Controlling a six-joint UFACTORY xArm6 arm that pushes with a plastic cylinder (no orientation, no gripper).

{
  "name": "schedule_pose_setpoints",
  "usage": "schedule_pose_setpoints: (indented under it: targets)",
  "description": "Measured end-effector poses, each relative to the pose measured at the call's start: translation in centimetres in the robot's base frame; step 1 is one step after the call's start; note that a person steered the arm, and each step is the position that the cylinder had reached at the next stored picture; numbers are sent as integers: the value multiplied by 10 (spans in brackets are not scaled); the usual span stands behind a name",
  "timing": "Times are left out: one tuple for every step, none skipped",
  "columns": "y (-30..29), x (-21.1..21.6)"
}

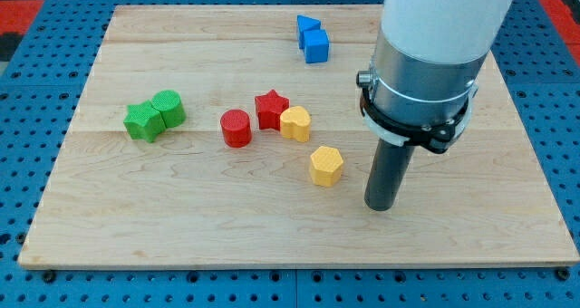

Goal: Push the hexagon into the red circle

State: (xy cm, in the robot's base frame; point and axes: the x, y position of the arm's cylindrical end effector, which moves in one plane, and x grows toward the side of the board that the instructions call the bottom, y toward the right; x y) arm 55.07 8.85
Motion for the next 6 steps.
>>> schedule_pose_setpoints:
  targets:
    - [-40, -44]
    - [-80, -68]
    - [-82, -52]
    - [-88, -53]
    - [-109, -66]
    - [-127, -80]
